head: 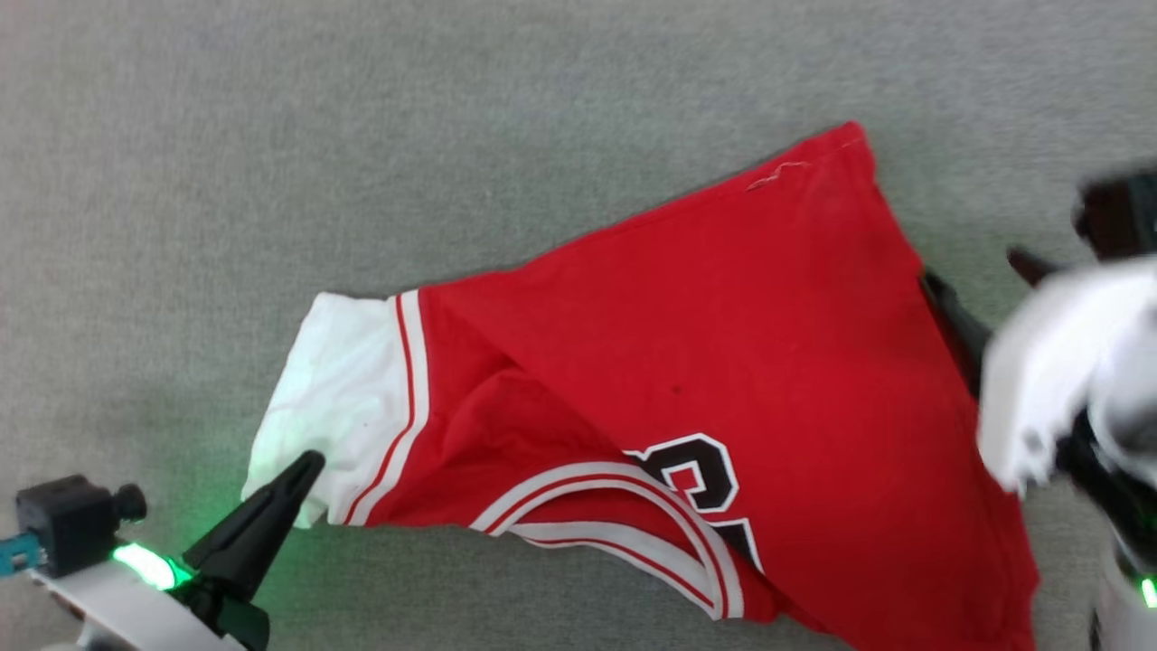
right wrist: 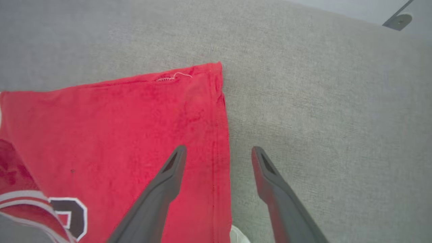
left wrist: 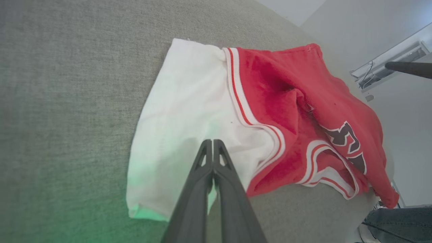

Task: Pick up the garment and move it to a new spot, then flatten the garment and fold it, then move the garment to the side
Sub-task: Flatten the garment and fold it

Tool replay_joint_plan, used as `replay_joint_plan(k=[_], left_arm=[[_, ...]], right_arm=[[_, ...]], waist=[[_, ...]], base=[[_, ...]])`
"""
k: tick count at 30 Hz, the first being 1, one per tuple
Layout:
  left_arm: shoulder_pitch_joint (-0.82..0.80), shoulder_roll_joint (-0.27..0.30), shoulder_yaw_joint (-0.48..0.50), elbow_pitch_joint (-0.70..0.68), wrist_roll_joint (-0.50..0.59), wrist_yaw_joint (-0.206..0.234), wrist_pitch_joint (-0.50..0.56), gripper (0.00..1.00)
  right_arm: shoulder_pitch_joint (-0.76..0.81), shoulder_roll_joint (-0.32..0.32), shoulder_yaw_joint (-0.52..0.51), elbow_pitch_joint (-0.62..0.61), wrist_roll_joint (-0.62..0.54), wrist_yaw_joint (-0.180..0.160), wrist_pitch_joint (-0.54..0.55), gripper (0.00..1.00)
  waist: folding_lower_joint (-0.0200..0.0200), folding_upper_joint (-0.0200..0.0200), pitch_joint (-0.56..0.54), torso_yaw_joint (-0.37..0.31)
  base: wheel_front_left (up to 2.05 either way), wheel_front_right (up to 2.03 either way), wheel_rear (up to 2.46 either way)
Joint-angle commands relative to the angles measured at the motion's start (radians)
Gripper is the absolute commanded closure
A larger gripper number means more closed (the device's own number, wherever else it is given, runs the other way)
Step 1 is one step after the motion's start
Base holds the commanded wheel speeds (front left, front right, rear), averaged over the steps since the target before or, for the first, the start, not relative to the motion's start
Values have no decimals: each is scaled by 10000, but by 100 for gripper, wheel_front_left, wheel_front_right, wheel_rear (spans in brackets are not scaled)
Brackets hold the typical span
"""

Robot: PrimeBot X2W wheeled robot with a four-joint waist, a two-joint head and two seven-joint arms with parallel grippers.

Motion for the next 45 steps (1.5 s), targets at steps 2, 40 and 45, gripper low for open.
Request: replay_joint_plan(k=[2,40,45], left_arm=[[-303,-23,-151,-9,63,20,9,100],[-7818,726,-201,1248,-1826,22,887,100],[-11213,261,-192,2481,-1766,22,1986,100]], right_arm=[[-1043,-14,208,1032,-386,-13,114,0],[-7209,98,-2454,5489,-1822,-14,-4681,100],[-9165,99,-3169,5888,-2045,-14,-6076,100]], waist=[[0,0,561,406],[0,0,1064,2],[0,0,1401,-303]], base=[[0,0,0],[0,0,0],[0,0,0]])
